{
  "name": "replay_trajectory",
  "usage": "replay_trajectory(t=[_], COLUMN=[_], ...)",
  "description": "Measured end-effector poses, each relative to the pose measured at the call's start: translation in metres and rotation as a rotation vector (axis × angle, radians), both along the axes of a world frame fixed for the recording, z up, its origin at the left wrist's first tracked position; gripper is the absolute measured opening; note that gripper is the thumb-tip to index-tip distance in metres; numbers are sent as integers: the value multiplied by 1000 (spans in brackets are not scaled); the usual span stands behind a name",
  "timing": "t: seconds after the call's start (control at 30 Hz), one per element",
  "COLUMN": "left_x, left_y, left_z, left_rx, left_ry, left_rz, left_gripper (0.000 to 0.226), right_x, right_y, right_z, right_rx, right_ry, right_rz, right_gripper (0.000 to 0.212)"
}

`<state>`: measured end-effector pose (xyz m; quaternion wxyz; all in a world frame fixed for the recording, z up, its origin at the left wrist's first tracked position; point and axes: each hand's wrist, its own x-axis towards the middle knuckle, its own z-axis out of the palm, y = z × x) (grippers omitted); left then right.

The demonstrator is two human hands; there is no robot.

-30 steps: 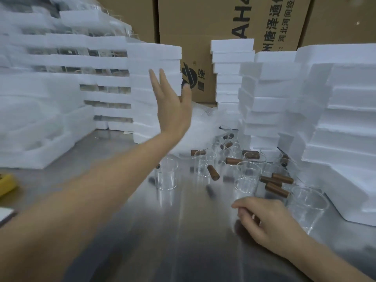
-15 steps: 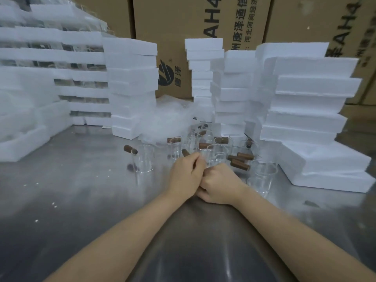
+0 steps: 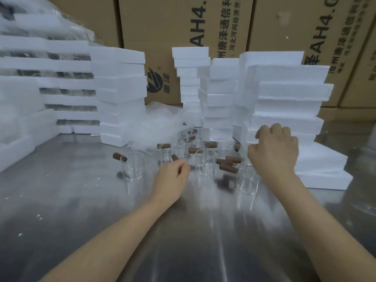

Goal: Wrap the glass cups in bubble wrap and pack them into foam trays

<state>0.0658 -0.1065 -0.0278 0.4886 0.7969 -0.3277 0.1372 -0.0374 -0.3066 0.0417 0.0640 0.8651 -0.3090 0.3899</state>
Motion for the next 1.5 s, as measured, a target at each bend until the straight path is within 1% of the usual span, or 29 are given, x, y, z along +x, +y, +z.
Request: replay_trajectory(t=[0.07, 0.13, 0.23, 0.27, 0.3, 0.37, 0.43, 0.5, 0.57, 0.6, 0.67, 0.77, 0.97, 1.1, 1.23, 1.33, 1.4, 1.43, 1.47, 1.5], left_x=[0, -1, 0, 1, 2, 3, 6, 8, 9, 10, 10, 12, 14, 17, 20, 19, 13, 10, 6, 6], left_y=[0, 0, 0, -1, -1, -2, -2, -3, -3, -4, -4, -5, -5, -6, -7, -6, -3, 1, 6, 13], left_z=[1, 1, 0, 0, 1, 2, 2, 0, -1, -2, -2, -1, -2, -3, -6, -6, -3, -1, 3, 6], left_rx=[8, 23, 68, 76, 77, 64, 40, 30, 38, 46, 55, 23, 22, 9, 4, -80, -231, -321, -404, -470], left_ry=[12, 14, -10, -16, -19, -17, -3, 10, 8, 6, 13, 47, 77, 65, 51, 67, 67, 47, -8, -109], left_rz=[-3, -10, -6, 3, 14, 31, 35, 32, 14, 2, -9, -2, 5, 8, 12, 28, 48, 58, 42, 12], left_gripper=[32, 32, 33, 35, 36, 39, 37, 35, 35, 34, 35, 36, 32, 31, 30, 25, 11, 12, 30, 50], right_x=[-1, -2, -5, -4, -2, 5, 15, 22, 27, 29, 31, 31, 28, 23, 12, 1, -5, -8, -9, -10], right_y=[-7, -9, -14, -19, -24, -38, -53, -68, -78, -81, -82, -81, -84, -80, -59, -26, 4, 21, 37, 52], right_z=[-1, -2, 14, 23, 34, 56, 74, 87, 93, 93, 89, 86, 88, 94, 105, 106, 100, 93, 85, 74], right_rx=[44, 61, -46, -100, -145, -181, -156, -102, -58, -51, -59, -69, -97, -157, -221, -265, -303, -318, -327, -330], right_ry=[6, -82, -355, -404, -408, -336, -200, -46, 47, 56, 4, -73, -77, -90, -123, -155, -186, -203, -219, -234], right_rz=[-34, 6, 89, 115, 133, 134, 145, 189, 220, 228, 242, 258, 288, 306, 354, 454, 544, 605, 671, 736], right_gripper=[22, 24, 39, 46, 52, 62, 66, 63, 57, 54, 49, 49, 49, 47, 48, 49, 49, 49, 48, 48])
